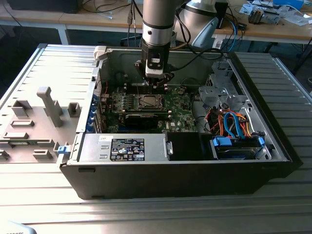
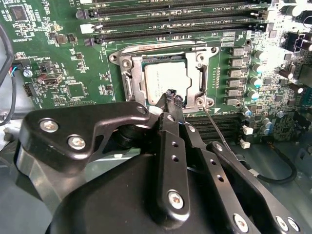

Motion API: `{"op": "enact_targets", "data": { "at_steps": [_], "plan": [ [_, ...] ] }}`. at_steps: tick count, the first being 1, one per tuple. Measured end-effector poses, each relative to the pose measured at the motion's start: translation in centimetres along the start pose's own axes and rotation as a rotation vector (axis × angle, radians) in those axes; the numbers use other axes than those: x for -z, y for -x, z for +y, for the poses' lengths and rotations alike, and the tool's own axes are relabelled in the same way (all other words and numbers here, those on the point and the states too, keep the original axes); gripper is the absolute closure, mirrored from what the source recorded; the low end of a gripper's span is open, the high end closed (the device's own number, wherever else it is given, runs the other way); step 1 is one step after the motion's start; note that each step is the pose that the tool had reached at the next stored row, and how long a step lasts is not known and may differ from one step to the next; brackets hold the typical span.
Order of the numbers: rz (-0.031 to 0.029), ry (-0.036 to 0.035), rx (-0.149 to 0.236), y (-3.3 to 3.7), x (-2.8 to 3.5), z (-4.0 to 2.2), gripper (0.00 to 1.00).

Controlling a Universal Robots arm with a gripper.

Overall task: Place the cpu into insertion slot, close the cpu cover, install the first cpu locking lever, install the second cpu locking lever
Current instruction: 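Install the first cpu locking lever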

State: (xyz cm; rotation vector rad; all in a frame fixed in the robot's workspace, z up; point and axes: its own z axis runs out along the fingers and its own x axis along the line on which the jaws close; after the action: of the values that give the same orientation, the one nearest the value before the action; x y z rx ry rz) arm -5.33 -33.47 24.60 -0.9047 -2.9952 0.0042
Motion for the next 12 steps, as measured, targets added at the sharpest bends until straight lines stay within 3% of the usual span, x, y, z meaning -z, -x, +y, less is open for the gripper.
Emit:
{"op": "enact_targets", "data": {
  "at_steps": [12],
  "plan": [
    [0.0, -0.0001, 0.013, 0.0, 0.0, 0.0, 0.89]
  ]
}}
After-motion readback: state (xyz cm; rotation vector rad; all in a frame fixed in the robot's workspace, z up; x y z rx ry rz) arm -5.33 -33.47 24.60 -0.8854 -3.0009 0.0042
